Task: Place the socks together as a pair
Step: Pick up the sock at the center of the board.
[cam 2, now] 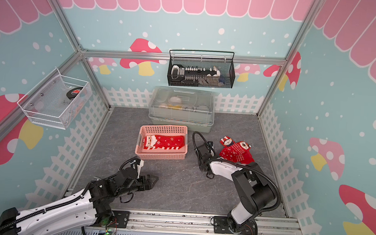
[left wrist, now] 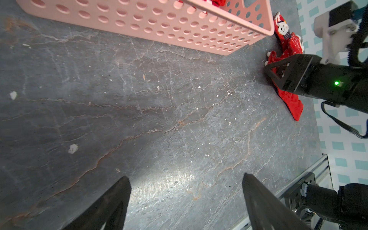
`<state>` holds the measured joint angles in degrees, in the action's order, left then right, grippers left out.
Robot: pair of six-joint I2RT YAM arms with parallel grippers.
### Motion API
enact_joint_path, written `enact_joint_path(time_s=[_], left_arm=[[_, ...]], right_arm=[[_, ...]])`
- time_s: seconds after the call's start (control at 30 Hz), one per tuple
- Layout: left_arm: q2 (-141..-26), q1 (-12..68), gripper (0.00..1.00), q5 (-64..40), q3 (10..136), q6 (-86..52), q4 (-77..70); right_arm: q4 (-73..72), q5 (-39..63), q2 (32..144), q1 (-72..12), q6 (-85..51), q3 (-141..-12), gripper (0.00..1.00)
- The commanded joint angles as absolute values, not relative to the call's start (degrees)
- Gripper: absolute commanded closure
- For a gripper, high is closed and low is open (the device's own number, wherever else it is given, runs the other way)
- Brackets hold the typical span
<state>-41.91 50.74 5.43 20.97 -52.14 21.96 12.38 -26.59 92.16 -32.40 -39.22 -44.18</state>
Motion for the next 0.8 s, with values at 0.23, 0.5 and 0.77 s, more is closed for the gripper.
enact_joint_path(time_s=[0.23,0.5,0.77], left_arm=[[-39.4,51.7,0.10,6.7,24.1,-51.8,22.5],[-32.4,52.6,0.09,6.9,26.6,-45.6,23.6],[-39.7,54.3,0.07,6.6,36.3,-37.5,28.3]], right_arm=[[11.9,-24.6,92.5,-32.0,-37.2,-45.8,0.86],[12.1,-14.1,73.8,-32.2,-33.1,-39.3,1.00],[16.2,0.8,49.8,-32.4,-31.5,-35.3,1.00]])
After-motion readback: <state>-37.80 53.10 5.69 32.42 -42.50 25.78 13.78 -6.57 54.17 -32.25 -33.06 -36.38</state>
